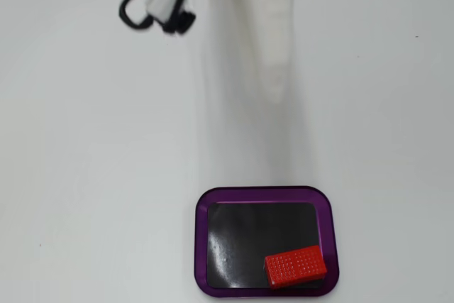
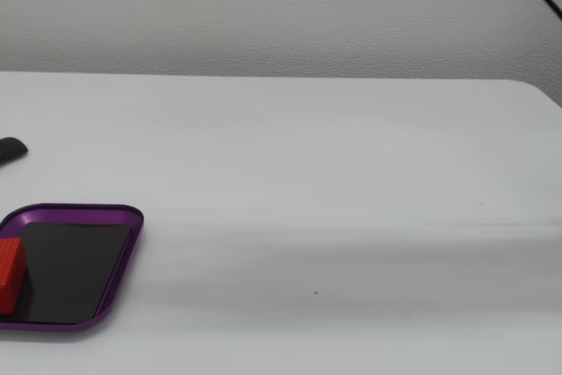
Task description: Pick up the cube and place it in the box.
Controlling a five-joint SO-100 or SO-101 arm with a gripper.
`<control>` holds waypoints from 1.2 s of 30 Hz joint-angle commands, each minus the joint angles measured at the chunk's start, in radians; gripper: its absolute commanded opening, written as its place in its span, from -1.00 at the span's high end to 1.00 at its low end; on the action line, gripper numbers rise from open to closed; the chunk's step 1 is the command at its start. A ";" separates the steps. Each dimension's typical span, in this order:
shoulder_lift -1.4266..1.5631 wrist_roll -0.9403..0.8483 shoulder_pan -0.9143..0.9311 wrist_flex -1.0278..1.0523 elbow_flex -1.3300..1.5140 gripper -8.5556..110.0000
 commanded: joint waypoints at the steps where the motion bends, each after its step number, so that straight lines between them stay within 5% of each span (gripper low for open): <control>1: 0.129 0.058 0.003 0.083 -0.043 0.55; 8: 0.245 0.149 0.049 0.261 0.051 0.55; 14: 0.523 0.147 0.071 0.255 0.442 0.55; 30: 1.439 0.144 0.074 -0.367 1.899 0.55; 36: 1.753 0.146 0.075 -0.472 2.181 0.55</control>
